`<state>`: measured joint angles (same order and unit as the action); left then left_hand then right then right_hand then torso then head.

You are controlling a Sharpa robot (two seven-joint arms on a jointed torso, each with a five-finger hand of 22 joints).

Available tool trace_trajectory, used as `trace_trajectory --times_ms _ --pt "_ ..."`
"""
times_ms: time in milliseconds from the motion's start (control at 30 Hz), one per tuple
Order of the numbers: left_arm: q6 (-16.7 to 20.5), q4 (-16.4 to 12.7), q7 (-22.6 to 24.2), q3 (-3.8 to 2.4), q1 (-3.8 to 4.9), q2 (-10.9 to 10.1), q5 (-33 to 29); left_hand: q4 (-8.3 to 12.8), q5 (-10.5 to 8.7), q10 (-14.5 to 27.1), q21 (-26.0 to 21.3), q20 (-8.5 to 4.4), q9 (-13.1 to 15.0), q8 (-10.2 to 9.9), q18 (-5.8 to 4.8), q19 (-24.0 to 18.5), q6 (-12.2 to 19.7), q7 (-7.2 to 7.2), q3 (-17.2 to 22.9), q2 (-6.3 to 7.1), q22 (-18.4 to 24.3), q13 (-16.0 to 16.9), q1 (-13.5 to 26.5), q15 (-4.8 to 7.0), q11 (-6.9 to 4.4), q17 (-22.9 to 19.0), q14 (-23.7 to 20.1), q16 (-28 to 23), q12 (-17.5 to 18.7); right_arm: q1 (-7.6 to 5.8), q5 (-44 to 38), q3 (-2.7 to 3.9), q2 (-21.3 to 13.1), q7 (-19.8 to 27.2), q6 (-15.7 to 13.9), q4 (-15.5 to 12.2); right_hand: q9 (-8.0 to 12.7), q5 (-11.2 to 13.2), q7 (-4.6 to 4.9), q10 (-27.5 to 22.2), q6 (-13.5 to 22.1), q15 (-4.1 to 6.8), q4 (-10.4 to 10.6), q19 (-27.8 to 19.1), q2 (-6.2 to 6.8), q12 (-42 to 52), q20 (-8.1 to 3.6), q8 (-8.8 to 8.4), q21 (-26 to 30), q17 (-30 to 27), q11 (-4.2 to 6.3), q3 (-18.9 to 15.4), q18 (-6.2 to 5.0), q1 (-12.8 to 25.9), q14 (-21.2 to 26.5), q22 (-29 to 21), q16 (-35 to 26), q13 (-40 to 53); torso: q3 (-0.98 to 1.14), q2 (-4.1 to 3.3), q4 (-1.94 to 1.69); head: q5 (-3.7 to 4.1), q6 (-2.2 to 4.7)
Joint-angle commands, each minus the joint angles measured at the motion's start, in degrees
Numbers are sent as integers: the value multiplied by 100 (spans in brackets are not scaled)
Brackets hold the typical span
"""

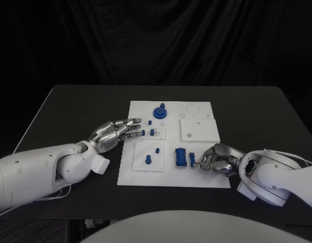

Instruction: Assemble the parts on the task board

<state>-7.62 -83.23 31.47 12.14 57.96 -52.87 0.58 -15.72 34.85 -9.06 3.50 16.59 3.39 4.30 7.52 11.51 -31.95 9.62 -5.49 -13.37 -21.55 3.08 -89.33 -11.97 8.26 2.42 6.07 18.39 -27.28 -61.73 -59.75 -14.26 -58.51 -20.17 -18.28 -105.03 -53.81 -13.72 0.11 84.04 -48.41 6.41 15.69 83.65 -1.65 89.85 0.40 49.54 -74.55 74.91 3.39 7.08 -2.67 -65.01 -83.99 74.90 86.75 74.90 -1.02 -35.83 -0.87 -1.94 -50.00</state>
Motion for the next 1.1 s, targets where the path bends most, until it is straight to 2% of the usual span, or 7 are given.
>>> trace_trajectory --times_ms 33,400,700,833,933,1033,1100 --pt "-78 -12 49 -5 -10 12 -22 -8 19 -12 26 11 10 19 -87 37 -45 -12 31 5 4 8 -42 36 36 5 11 18 -31 15 -38 0 35 -122 97 40 -21 -48 -46 596 14 27 -39 2 -2 15 -46 37 -2 998 38 8 -89 -70 -470 1042 3 1510 -5 1 2 -17 0" --pt "-65 -20 57 -5 -13 -11 -23 -5 23 -16 27 11 12 25 -86 43 -61 -8 45 8 0 7 -48 32 41 6 15 21 -31 18 -38 1 158 -158 98 218 -118 -233 -71 596 77 52 -288 1 0 15 -74 41 5 995 65 176 -89 -473 -470 1040 -1 1510 0 8 -9 -23 0" --pt "-18 -32 114 -5 -14 -26 -23 1 35 -29 29 12 14 32 -83 51 -78 -5 60 16 -5 10 -57 27 45 9 26 41 -53 18 -85 1 148 -107 32 216 -143 -117 -63 596 89 52 -399 -3 125 15 -77 27 16 982 59 177 -90 -597 -467 1037 -9 1510 5 7 -15 -11 0" --pt "126 -90 163 -6 -14 -103 -25 34 134 -166 51 21 33 96 -88 115 -267 56 145 116 -28 27 -105 -31 124 35 144 239 -212 15 -138 7 78 17 -178 152 -158 162 -50 596 54 42 -340 2 200 15 -69 18 8 971 48 80 -87 -517 -464 1040 -17 1510 1 13 -8 21 0" --pt "282 -193 240 -7 -12 -203 -25 15 240 -328 88 23 44 146 -104 211 -421 89 190 224 -87 43 -97 -74 171 58 282 454 -382 -41 -157 12 -22 197 -450 79 -162 298 -43 596 36 37 -243 10 217 15 -64 3 -8 984 41 -2 -83 -412 -469 1045 -8 1510 1 24 3 -4 0" --pt "435 -301 339 -7 -6 -289 -26 -2 299 -584 136 23 54 193 -118 332 -577 109 236 307 -159 71 -97 -79 259 90 484 735 -640 -164 -165 15 -94 384 -718 57 -154 269 -43 596 21 37 -124 37 182 15 -63 -26 -66 1016 40 -55 -71 -315 -479 1063 12 1510 1 35 15 -11 0" --pt "564 -371 464 -7 7 -347 -26 -13 334 -684 169 23 61 224 -129 416 -689 113 274 356 -207 68 -97 -83 308 101 608 890 -676 -285 -133 15 -120 565 -1002 79 -147 189 -46 596 13 37 -90 43 167 15 -65 -42 -78 1013 46 -62 -68 -308 -479 1067 11 1510 2 47 21 -12 0"
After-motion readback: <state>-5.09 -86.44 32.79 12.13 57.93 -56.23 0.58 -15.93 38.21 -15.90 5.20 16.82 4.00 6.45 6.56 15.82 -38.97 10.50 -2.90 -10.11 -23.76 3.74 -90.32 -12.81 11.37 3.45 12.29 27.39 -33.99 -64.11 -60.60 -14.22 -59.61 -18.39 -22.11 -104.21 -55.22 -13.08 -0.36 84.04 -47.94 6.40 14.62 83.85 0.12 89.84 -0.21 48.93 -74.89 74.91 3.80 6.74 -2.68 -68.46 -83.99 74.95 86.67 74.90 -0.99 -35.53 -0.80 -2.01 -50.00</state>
